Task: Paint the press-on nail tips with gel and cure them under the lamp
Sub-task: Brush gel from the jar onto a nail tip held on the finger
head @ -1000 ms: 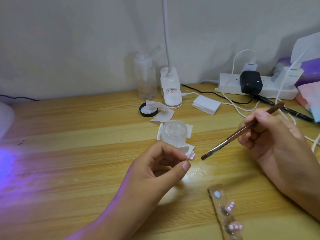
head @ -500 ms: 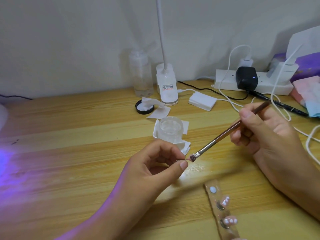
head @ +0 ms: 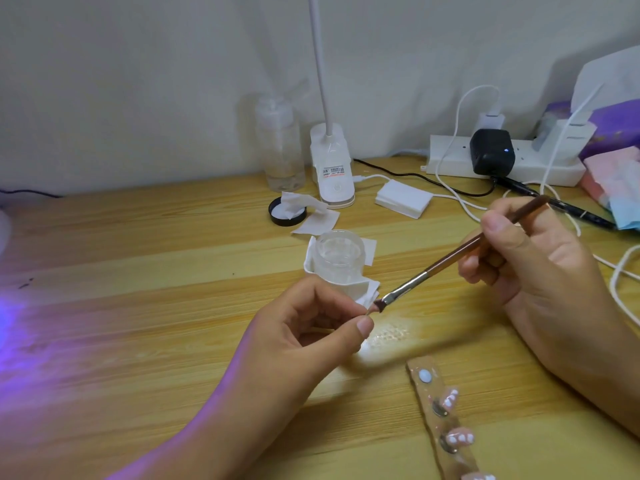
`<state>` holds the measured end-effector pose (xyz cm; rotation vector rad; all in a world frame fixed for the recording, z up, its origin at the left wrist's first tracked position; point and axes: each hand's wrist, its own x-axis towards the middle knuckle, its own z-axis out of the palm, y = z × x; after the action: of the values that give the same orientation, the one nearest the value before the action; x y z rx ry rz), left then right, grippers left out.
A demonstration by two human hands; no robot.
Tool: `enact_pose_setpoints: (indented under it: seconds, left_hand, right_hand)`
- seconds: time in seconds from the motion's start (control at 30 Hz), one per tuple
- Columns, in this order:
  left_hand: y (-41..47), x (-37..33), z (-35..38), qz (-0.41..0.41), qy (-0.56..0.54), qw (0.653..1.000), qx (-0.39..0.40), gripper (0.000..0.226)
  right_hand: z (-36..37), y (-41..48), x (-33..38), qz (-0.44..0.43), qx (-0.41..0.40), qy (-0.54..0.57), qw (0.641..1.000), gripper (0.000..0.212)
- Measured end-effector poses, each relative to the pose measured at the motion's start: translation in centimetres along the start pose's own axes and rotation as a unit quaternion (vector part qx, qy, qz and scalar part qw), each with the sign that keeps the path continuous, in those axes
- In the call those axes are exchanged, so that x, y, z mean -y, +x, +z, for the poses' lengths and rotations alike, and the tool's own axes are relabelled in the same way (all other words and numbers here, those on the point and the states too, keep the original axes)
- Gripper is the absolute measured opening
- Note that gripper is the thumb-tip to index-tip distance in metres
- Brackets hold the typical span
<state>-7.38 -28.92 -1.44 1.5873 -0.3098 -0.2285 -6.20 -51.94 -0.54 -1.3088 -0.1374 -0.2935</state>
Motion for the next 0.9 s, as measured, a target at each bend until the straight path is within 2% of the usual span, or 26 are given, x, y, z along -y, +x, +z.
enact_pose_setpoints:
  seconds: [0.2, 0.37, 0.5, 0.67, 0.9]
  left_hand:
    - [-0.10, -0.08, -0.03, -0.010, -0.011, 1.000, 0.003, 0.019]
    - [-0.07, -0.16, -0.01, -0.009, -0.025, 1.000, 0.002, 0.015]
    - [-0.05, -0.05, -0.01, -0.010, -0.030, 0.999, -0.002, 0.015]
    - [0.03, 0.13, -0.13, -0.011, -0.021, 1.000, -0.005, 0.016]
    - [-0.14, -0.07, 0.19, -0.011, 0.006, 1.000, 0.002, 0.015]
  right_hand:
    - [-0.33, 0.32, -0.30, -0.019, -0.020, 0.007, 1.000, 0.008]
    - [-0.62, 0.25, -0.36, -0.009, 0.031, 0.039, 0.999, 0.011]
    - [-0.68, 0.27, -0.41, -0.012, 0.047, 0.033, 0.998, 0.025]
    - [-0.59, 0.05, -0.49, -0.044, 0.065, 0.008, 0.997, 0.022]
    - [-0.54, 0.11, -0.35, -0.079, 0.028, -0.028, 0.996, 0.023]
